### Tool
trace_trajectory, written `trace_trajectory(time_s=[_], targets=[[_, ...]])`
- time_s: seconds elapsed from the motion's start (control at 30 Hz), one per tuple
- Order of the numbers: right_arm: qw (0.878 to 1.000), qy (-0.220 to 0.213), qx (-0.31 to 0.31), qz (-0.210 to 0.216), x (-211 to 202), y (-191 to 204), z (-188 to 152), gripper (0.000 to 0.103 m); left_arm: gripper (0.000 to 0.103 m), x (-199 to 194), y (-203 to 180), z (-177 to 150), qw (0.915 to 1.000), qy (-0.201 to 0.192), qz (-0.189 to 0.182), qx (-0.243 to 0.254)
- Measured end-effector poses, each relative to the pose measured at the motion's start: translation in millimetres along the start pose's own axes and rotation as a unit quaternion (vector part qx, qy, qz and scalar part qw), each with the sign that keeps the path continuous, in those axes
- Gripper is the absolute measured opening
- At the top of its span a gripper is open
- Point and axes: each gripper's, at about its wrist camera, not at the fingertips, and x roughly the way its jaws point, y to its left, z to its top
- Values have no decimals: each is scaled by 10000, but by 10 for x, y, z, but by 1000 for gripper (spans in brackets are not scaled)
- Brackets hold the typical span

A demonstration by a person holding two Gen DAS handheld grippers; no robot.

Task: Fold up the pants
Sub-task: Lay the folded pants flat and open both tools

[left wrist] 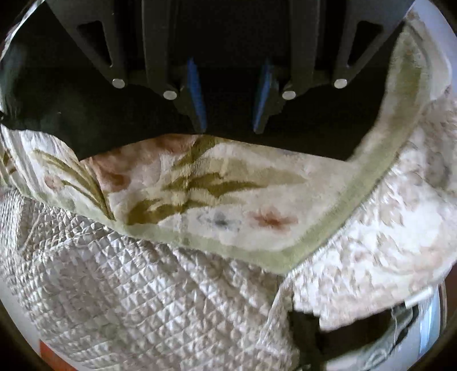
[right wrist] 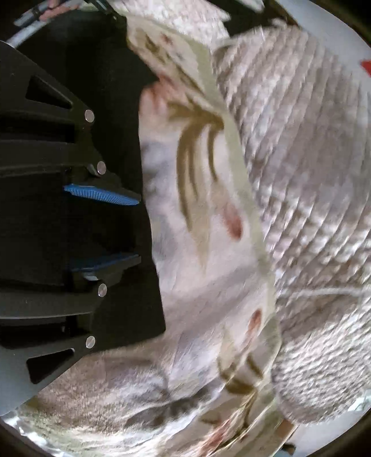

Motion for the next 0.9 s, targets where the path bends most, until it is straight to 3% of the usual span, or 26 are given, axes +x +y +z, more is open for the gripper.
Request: trace_trajectory(time_s=[0.3, 0.47, 0.73, 0.8, 0.9], targets=[[9940, -169, -914, 579, -321, 632, -516, 45, 39, -332, 50, -360, 9998, -122, 144, -64], [9888, 140, -1386, 541, -196, 812, -770, 51, 41, -301, 26, -531, 9999, 42, 119, -46], [9861, 66, -1569, 541, -175, 873, -829, 66, 45, -289, -35, -551, 9998, 20, 208, 64], [9841, 54, -1692, 540, -159, 921, -859, 74, 45, -309, -36, -548, 9999, 20, 162, 36], [9832, 49, -1766, 452, -164, 960, -870, 74, 45, -347, -77, -554, 9999, -5, 72, 70]])
